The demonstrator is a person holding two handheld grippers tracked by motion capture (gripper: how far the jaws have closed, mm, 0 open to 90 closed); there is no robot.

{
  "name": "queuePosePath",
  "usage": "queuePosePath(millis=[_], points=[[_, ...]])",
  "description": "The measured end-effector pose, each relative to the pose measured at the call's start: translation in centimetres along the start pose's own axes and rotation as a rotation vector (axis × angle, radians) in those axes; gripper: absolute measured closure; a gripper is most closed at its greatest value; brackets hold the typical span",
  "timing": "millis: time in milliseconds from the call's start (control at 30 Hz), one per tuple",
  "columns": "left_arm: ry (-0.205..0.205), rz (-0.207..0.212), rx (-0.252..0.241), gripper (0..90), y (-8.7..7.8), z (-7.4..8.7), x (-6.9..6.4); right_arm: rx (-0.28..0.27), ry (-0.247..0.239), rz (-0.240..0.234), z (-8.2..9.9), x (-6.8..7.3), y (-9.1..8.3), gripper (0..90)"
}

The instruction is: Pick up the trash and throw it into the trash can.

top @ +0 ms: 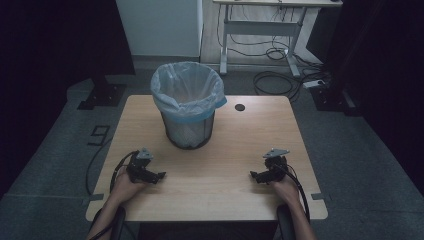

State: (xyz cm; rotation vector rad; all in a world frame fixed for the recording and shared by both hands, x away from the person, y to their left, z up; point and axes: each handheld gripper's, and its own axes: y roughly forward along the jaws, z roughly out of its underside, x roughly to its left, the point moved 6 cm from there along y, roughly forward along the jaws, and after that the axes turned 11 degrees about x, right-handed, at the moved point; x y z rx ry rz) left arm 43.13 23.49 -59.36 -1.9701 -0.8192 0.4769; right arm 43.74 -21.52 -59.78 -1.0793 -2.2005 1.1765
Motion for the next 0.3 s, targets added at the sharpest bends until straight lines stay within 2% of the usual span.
queuePosePath(millis=[67,300], points=[[0.000,0.000,0.000,0.0,0.01,-0.01,0.00,-0.027,0.001,0.003,0.07,-0.06,0.07,0.0],[0.001,0.000,-0.001,0.0,0.01,-0.01,0.00,-0.027,0.000,0.004,0.09,-0.06,0.07,0.0]])
